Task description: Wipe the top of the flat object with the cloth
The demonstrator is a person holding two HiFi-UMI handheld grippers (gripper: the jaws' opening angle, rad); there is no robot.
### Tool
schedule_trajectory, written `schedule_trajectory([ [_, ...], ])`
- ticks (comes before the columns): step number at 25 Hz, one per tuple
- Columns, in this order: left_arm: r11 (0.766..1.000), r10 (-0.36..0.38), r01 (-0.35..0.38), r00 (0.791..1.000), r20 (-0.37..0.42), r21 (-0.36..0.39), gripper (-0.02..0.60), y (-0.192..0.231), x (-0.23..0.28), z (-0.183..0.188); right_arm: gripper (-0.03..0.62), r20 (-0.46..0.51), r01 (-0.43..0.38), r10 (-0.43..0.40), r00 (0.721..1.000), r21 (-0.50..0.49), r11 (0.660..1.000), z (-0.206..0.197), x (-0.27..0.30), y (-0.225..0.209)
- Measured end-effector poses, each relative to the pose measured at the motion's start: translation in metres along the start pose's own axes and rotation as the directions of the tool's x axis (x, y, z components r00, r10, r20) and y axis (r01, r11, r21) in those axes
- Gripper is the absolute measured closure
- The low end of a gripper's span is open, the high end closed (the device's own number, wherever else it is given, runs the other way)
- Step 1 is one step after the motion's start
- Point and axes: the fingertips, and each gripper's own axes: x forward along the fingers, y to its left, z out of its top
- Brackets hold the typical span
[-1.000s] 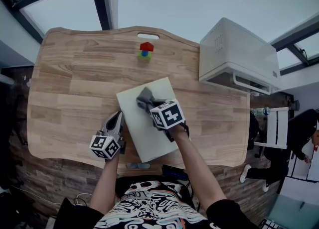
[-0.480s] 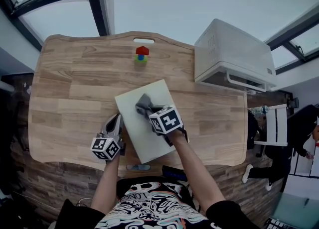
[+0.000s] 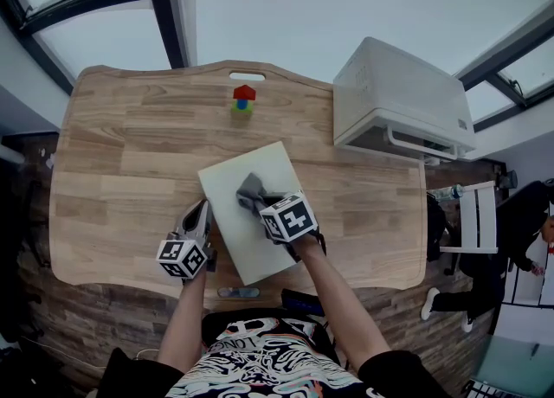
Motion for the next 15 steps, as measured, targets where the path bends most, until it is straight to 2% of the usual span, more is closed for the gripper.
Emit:
schedule_trajectory([
  [15,1.0,-0.001,0.001,1.0,-0.011,-0.012,0.525,0.001,0.001,0.0,0.574,-0.004,-0.003,0.003,1.0,-0.008,1.0,-0.03,-0.015,0.007],
])
